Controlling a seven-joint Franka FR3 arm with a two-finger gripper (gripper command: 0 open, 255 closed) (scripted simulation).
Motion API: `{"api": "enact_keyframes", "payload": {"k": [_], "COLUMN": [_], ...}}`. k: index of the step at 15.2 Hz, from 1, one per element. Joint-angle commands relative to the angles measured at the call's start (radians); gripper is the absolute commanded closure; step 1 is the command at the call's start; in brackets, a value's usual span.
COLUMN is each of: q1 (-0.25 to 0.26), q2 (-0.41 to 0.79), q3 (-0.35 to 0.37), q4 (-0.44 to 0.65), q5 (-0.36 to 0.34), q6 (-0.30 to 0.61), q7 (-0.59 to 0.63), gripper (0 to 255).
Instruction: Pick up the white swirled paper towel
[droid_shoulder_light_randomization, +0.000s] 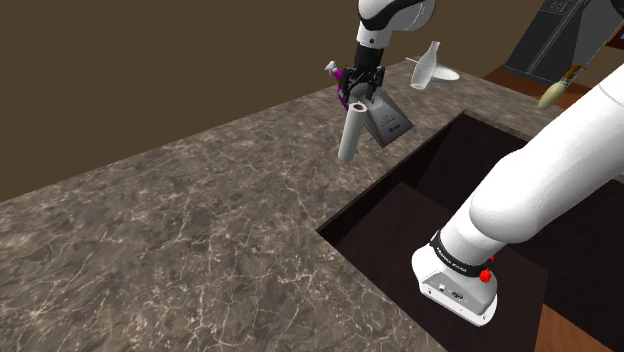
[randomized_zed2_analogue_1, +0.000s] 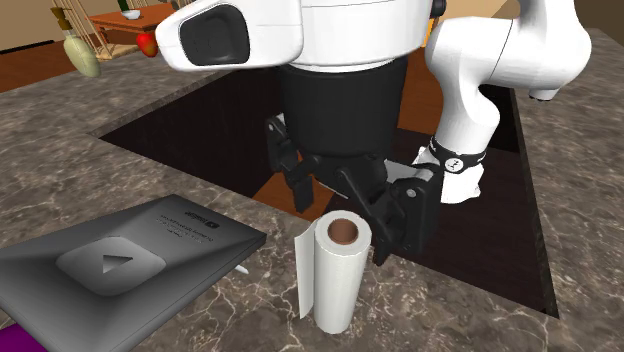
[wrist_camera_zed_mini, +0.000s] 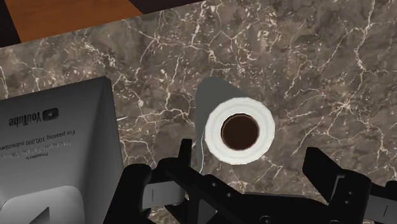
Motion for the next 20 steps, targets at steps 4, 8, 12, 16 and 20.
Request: {"api": "enact_keyframes", "payload": {"k": [4, 8, 12, 16, 20], "q1": [-0.003, -0.003, -0.003, -0.004, -0.003], "q2": [0.048, 0.071, 0.073, 0.071, 0.064], "q3": [-0.009, -0.011, -0.012, -0.012, -0.011], "q4": [-0.025, -0.051, -0.051, -0.05, -0.044], "q5": [0.013, 0.02, 0.02, 0.02, 0.018], "q6": [0.072, 0.12, 0.121, 0.12, 0.107], "q7": [-0.015, -0.023, -0.024, -0.024, -0.02], "gripper": [0, 0, 255, 255, 255]}}
